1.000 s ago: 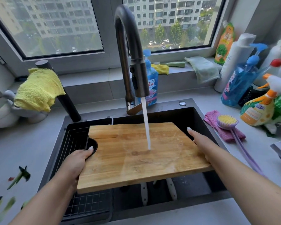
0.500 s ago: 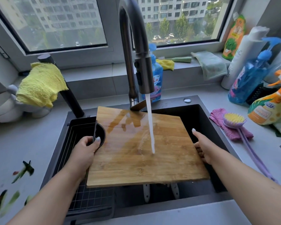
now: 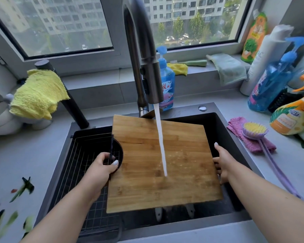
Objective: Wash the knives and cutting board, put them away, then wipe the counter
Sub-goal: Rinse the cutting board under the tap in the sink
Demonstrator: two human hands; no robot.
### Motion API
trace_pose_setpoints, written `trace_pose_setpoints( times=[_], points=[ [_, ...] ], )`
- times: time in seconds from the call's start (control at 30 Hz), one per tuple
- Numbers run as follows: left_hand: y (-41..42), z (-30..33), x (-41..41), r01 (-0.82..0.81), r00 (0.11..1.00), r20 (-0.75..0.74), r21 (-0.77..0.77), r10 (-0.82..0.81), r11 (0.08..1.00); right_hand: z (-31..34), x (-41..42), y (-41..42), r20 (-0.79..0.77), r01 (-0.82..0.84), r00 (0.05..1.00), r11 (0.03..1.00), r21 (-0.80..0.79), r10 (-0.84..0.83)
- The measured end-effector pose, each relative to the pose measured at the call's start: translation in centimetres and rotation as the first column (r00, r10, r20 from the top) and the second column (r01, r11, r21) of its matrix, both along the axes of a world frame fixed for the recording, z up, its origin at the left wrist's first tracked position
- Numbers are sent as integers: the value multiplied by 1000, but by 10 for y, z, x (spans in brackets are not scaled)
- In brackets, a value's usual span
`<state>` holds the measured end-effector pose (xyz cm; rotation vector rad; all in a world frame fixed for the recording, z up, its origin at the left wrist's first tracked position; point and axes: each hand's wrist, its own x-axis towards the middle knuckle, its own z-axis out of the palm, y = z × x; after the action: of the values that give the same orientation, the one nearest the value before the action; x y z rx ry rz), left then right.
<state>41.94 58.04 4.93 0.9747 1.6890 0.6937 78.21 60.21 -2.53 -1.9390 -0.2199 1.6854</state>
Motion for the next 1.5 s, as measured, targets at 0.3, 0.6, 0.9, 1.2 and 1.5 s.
trace_pose_setpoints(
  times=[0.3,0.6,0.9,1.2,1.5],
  points=[
    [11,14,11,-210,970,144,85,196,974,-7,3,1,-141,51,989,998,-25,-54],
    [22,31,27,-493,839,328,118,435,862,6,14,12,-346,267,909,962,52,-234],
    [18,45,26,-483,826,431,212,363,850,6,17,10,-587,457,777,845,279,-226],
    [8,35,-15,-256,865,425,-88,269,963,-8,30,-2,-490,167,866,867,470,98],
    [7,41,-33,-361,856,419,63,303,931,6,-16,9,-46,-189,977,940,285,210]
  ],
)
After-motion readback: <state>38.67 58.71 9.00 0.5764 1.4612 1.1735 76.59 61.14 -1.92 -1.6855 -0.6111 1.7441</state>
